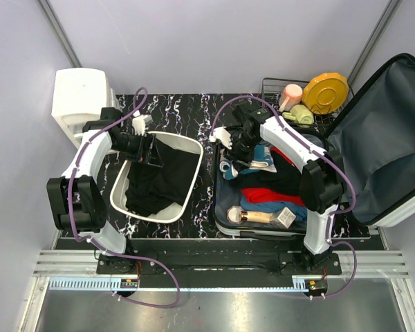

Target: Open, take out, and arrange the luggage

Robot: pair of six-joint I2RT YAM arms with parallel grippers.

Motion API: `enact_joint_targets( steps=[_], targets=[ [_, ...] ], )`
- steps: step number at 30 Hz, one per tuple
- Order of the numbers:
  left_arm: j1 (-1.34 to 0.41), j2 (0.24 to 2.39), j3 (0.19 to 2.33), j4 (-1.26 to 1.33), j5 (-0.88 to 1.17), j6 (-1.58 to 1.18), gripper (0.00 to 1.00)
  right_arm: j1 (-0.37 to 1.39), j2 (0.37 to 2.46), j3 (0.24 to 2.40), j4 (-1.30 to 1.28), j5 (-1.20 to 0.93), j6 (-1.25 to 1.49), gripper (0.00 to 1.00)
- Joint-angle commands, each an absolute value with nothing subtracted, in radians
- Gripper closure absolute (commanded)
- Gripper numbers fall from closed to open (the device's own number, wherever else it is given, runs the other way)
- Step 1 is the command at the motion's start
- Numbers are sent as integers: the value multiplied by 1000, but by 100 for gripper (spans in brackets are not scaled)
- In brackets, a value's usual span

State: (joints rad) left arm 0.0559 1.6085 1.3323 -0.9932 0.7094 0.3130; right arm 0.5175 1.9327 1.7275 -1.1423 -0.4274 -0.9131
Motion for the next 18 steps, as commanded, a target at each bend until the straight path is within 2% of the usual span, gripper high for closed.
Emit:
enact_joint_targets(
  steps=[1,2,3,4,18],
  targets=[
    [77,1568,1319,-968,761,296,13,509,1959,1761,-1108,-402,-881,63],
    [80,1568,1319,-968,767,295,13,508,1959,1770,-1112,-405,-877,72],
    [84,1568,1319,-968,769,291,13,506,1960,1790,-1127,-410,-870,91],
    [90,1565,1319,-968,772,291,13,505,1959,1804,-1137,-414,-865,100],
    [158,1558,1325,-959,802,285,13,497,1775,1977,-1106,-448,-695,100]
  ],
)
